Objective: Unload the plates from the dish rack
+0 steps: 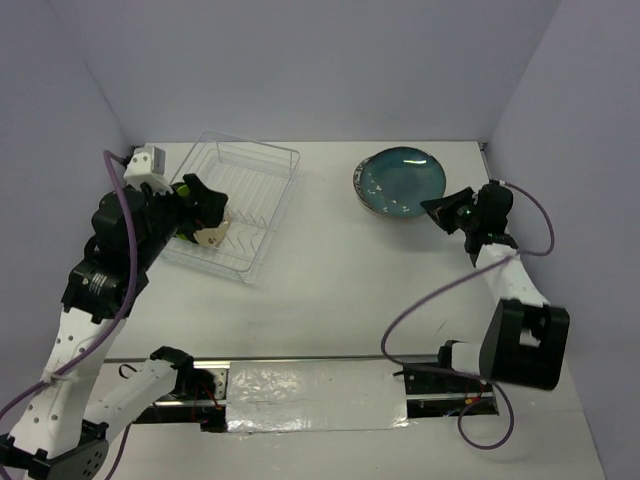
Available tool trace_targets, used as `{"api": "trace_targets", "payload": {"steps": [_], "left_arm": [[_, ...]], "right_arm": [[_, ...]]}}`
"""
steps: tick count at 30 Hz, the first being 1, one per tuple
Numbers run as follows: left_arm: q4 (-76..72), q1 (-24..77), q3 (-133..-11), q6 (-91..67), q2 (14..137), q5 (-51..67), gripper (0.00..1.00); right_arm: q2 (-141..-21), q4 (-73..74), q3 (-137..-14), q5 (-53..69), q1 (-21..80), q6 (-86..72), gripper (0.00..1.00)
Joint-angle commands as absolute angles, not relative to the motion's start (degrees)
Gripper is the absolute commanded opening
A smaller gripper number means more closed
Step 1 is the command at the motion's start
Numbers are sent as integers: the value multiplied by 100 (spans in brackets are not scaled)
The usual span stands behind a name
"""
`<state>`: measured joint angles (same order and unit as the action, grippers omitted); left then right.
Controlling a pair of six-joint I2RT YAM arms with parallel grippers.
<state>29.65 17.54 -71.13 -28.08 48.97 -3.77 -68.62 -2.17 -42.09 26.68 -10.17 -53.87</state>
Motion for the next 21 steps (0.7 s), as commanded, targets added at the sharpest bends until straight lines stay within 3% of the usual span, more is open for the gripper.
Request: {"api": "trace_targets", "payload": {"steps": [1,9,16,21], "left_arm": [[3235,1758,-6672,-2022,4676,-1230,99],[2664,1740,-5661,-1942,4597,-976,99],[2549,1652,-5335,-1934,4395,-589,99],[2558,1652,-5282,-1863,4289,-563,99]], "right_arm": [[-7723,-1555,-4989,2795,-1195,-5845,0],[-10175,-2731,-6249,3796,-1318,-6160,0],[-10880,-2726,-6591,3859,-1248,-6074,0],[-11092,-2075,-6785,3753,-1125,-5704,12]]}}
